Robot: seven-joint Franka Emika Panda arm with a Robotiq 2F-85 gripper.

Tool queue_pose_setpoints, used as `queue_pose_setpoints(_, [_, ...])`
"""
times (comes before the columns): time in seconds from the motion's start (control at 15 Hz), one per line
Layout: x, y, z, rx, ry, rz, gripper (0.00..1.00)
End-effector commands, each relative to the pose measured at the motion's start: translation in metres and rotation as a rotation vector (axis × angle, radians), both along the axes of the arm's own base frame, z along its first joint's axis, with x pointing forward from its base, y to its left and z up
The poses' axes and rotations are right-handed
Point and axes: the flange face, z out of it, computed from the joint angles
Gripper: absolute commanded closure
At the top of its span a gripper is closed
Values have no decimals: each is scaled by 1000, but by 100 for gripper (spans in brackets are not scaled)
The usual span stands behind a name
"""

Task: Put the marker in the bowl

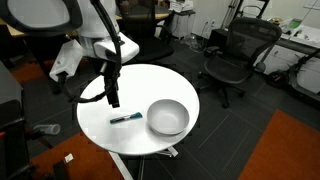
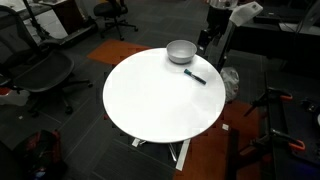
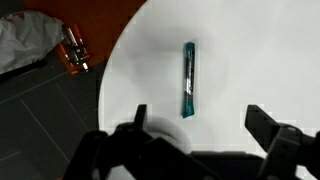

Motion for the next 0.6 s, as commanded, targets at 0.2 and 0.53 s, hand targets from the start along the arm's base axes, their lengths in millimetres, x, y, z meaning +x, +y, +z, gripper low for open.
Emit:
queue_pose_setpoints(0.2, [0,27,-46,-11,16,38,0])
queue_pose_setpoints(0.53, [0,43,-84,-27,-3,36,0])
